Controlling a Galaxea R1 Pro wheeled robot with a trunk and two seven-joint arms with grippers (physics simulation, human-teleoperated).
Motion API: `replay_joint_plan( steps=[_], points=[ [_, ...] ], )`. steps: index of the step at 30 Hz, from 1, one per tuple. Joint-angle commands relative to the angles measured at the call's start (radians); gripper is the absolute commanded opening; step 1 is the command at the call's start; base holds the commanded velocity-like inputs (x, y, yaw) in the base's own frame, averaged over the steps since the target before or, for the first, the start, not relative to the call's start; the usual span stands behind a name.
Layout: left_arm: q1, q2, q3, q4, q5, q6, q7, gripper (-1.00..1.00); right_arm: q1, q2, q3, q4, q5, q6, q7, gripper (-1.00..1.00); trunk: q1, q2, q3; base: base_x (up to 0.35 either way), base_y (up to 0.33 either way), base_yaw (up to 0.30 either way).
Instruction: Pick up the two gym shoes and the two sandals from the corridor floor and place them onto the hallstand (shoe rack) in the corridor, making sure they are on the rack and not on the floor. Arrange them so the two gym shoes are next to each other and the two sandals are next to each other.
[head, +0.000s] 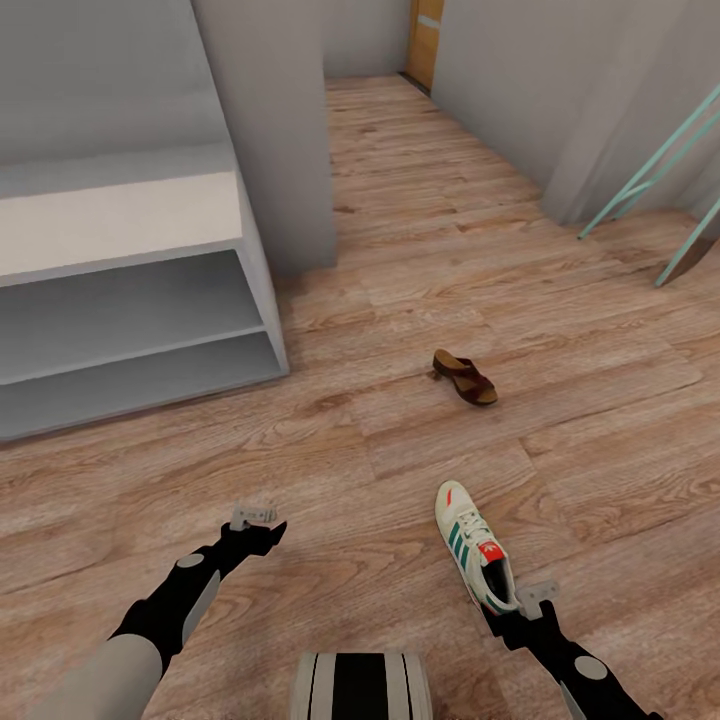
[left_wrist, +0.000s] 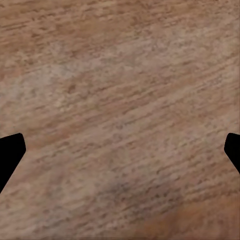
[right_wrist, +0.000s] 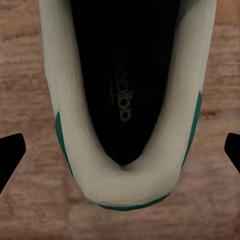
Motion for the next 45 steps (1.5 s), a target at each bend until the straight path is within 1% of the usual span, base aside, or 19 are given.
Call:
replay_joint_plan(
  steps=[1,5,8,14,17,18,22,28,36,45],
  points=[
    [0.0,0.0,-0.001,-0.001,0.003,0.002,-0.003,1.0,0.0,0.0,-0.001,0.0,0.01,-0.004,0.001,1.0,0.0,0.0,-0.001,0.0,0.0,0.0],
    [-0.001,0.0,-0.001,-0.001,0.003,0.001,-0.003,1.0,0.0,0.0,-0.001,0.0,0.01,-0.004,0.002,1.0,0.0,0.0,-0.001,0.0,0.0,0.0],
    [-0.005,-0.006,-0.001,-0.007,0.002,0.002,-0.002,1.0,-0.001,0.0,-0.001,0.0,0.009,-0.004,0.002,1.0,0.0,0.0,-0.001,0.0,0.0,0.0],
    [-0.004,-0.011,-0.001,-0.04,-0.001,0.006,0.001,1.0,-0.001,0.0,-0.001,0.0,0.009,-0.004,0.002,1.0,0.0,0.0,-0.001,0.0,0.0,0.0],
    [0.001,-0.011,-0.001,-0.083,-0.001,0.008,0.002,1.0,0.0,0.0,-0.001,0.0,0.01,-0.004,0.002,1.0,0.0,0.0,-0.001,0.0,0.0,0.0],
    [0.004,-0.012,-0.002,-0.126,-0.001,0.009,0.002,1.0,0.0,0.0,-0.001,0.0,0.01,-0.004,0.002,1.0,0.0,0.0,-0.001,0.0,0.0,0.0],
    [0.006,-0.012,-0.003,-0.152,-0.001,0.01,0.002,1.0,0.0,0.0,-0.001,0.0,0.009,-0.004,0.002,1.0,0.0,0.0,-0.001,0.0,0.0,0.0],
    [0.006,-0.012,-0.005,-0.169,-0.001,0.011,0.002,1.0,-0.001,0.0,-0.001,0.0,0.009,-0.004,0.002,1.0,0.0,0.0,-0.001,0.013,0.0,0.0],
    [0.006,-0.012,-0.004,-0.171,-0.001,0.01,0.002,1.0,0.0,0.0,-0.001,0.0,0.009,-0.004,0.002,1.0,0.0,0.0,-0.001,0.165,0.0,0.0],
    [0.006,-0.012,-0.005,-0.171,-0.001,0.01,0.001,1.0,0.0,0.0,-0.001,0.0,0.01,-0.004,0.002,1.0,0.0,0.0,-0.001,0.045,0.0,0.0]
  ],
)
